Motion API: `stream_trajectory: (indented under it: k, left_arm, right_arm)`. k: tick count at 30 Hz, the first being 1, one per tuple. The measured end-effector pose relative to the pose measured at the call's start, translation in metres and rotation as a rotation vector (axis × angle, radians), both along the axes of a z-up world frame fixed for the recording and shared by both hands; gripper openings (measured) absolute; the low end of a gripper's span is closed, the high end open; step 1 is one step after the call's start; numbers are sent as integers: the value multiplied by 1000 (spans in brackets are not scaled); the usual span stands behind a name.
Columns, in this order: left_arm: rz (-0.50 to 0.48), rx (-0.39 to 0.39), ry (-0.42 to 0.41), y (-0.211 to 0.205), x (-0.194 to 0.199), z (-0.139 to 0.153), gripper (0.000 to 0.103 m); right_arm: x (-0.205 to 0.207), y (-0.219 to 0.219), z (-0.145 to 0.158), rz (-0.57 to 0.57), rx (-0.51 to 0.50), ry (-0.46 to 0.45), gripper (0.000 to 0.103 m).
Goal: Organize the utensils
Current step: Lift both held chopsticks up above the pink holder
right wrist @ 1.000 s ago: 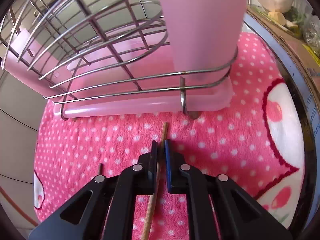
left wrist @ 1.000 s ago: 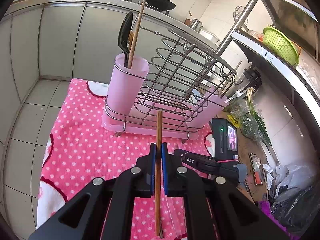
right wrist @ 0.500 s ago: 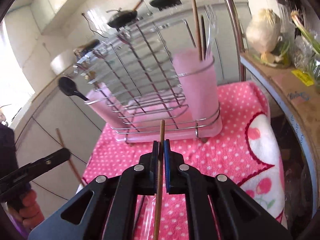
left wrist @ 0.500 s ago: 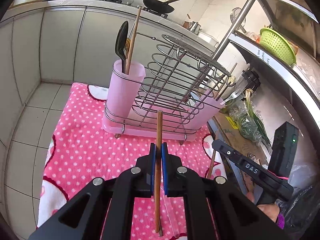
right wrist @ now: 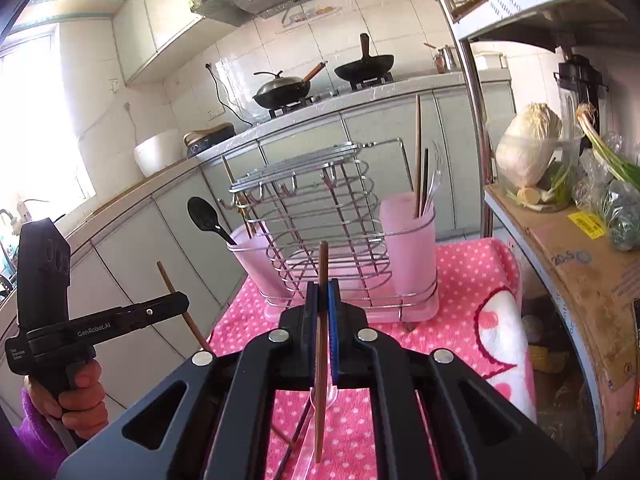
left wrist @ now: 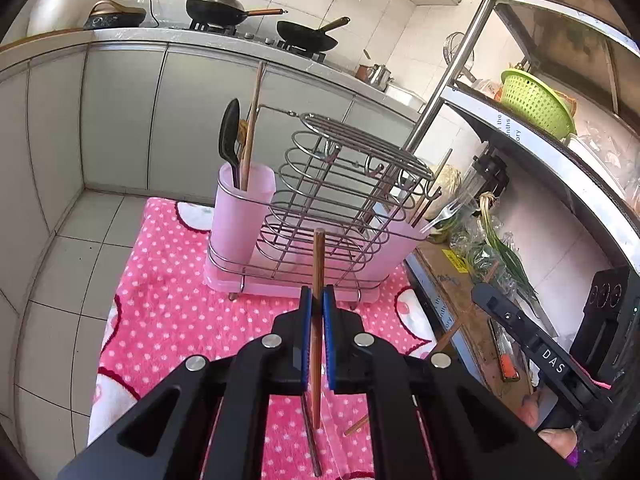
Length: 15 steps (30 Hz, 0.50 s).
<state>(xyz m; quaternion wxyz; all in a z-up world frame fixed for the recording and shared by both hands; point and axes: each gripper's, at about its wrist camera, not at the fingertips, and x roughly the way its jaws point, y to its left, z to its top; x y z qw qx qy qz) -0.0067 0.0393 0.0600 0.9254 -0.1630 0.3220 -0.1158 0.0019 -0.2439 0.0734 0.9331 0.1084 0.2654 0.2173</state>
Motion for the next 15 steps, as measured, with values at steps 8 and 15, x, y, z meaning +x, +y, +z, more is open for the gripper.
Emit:
stream_trajectory:
  k: [8,15]
  left_arm:
    - [63,0,-78,18,1,33,5]
    - [127,0,-165,42,9,79,5]
  right_arm:
    - [3,-10,39,-35,-9,-100,5]
    - [19,-29,85,-86,23,-196,5]
